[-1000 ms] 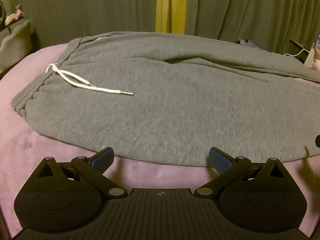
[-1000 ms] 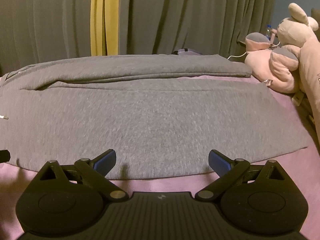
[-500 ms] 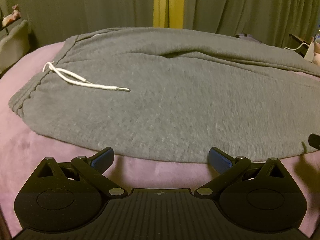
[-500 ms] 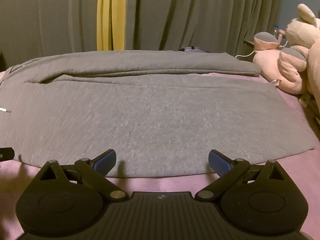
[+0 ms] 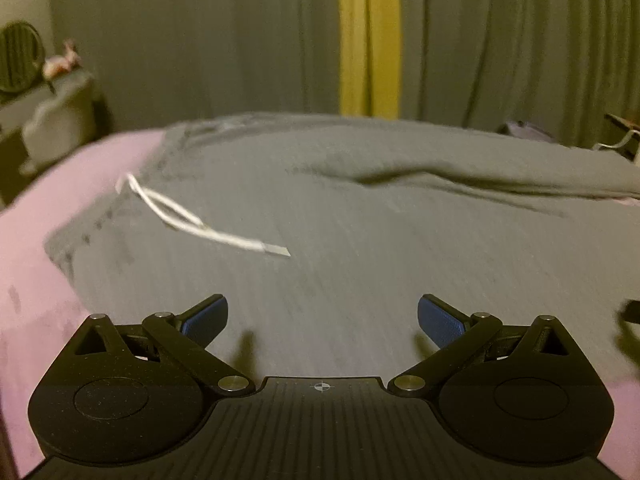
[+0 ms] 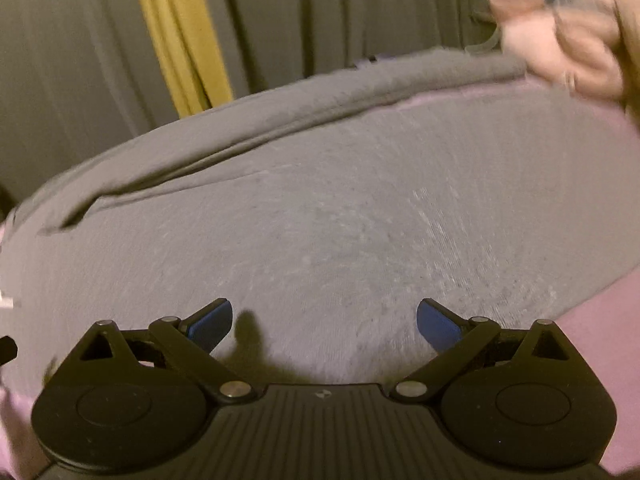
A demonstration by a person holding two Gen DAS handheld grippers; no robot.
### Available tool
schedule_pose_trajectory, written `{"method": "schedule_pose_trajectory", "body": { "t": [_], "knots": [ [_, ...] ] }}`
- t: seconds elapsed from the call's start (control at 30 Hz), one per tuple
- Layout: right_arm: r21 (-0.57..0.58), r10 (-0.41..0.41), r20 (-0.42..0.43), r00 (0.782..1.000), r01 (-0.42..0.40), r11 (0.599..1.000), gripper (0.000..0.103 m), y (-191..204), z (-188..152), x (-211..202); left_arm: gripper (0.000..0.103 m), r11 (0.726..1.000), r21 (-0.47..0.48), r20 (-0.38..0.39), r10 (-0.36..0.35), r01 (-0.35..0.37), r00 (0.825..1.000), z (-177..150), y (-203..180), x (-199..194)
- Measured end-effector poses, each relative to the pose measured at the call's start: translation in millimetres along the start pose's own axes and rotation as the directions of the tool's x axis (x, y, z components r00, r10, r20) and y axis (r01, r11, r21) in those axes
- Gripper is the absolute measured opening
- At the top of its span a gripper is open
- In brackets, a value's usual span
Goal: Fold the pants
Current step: 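Reach the right tool to the pant leg hem and close on it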
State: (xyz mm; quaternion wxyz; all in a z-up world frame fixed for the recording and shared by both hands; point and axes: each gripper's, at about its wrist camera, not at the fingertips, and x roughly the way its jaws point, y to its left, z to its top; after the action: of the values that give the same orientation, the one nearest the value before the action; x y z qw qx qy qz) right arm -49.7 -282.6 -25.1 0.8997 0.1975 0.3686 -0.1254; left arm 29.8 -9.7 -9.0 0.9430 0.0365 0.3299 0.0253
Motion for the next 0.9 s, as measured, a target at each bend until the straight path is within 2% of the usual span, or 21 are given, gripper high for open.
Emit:
{"method": "schedule_pose_trajectory", "body": {
  "t": [0.1,0.17,0.23,0.3,0.37,0.43,0.53,0.57,0.6,0.63,0.67,0.73,0.8,0.83,0.9],
  "knots": [
    [-0.02,-0.004,-0.039,0.999,0.003,1.0,0.099,-1,8,10,0.103,0.996,-0.066,-0.006,0.057,-0.057,0.998,16,3,26],
    [-0.112,-0.032,-0.101,0.994,0.02,0.994,0.099,7,12,15,0.103,0.989,-0.112,0.013,0.1,-0.098,0.995,23,7,41],
    [-0.233,-0.059,-0.202,0.978,0.011,0.972,0.099,19,27,20,0.103,0.98,-0.127,0.038,0.162,-0.156,0.986,24,9,51],
    [-0.233,-0.058,-0.259,0.964,-0.004,0.972,0.099,22,54,25,0.103,0.974,-0.113,0.047,0.205,-0.199,0.978,22,9,59],
    [-0.168,0.007,-0.184,0.983,-0.039,0.985,0.099,21,96,24,0.103,0.971,-0.092,0.055,0.227,-0.222,0.972,21,7,60],
    [-0.117,0.035,-0.062,0.997,-0.042,0.992,0.099,27,149,32,0.103,0.97,-0.062,0.072,0.241,-0.236,0.968,20,3,60],
    [-0.082,0.024,0.053,0.998,-0.019,0.996,0.096,43,217,72,0.103,0.977,-0.03,0.055,0.213,-0.211,0.976,15,-2,64],
    [-0.062,0.006,0.057,0.998,-0.002,0.998,0.092,47,240,97,0.103,0.979,-0.022,0.033,0.205,-0.204,0.978,13,-4,68],
    [-0.034,-0.024,0.042,0.999,0.025,0.999,0.078,50,258,120,0.103,0.98,-0.018,0.007,0.2,-0.2,0.98,12,-6,73],
    [0.006,-0.052,0.024,0.998,0.052,0.999,0.055,52,275,144,0.103,0.98,-0.022,-0.007,0.2,-0.2,0.98,11,-6,76],
    [0.062,-0.071,-0.007,0.997,0.072,0.995,0.047,51,293,169,0.103,0.98,-0.028,-0.003,0.198,-0.198,0.98,11,-5,76],
    [0.167,-0.116,-0.045,0.992,0.121,0.978,0.046,49,316,205,0.103,0.98,-0.046,-0.004,0.193,-0.193,0.981,11,-3,76],
    [0.194,-0.168,-0.056,0.984,0.176,0.965,0.048,49,326,228,0.103,0.98,-0.056,-0.004,0.19,-0.19,0.982,10,-3,77],
    [0.197,-0.193,-0.063,0.979,0.202,0.959,0.055,50,332,240,0.103,0.98,-0.058,0.001,0.19,-0.19,0.982,9,-4,78],
    [0.211,-0.219,-0.071,0.973,0.23,0.95,0.057,47,334,256,0.103,0.979,-0.06,0.007,0.195,-0.195,0.981,7,-5,78]
  ]
}}
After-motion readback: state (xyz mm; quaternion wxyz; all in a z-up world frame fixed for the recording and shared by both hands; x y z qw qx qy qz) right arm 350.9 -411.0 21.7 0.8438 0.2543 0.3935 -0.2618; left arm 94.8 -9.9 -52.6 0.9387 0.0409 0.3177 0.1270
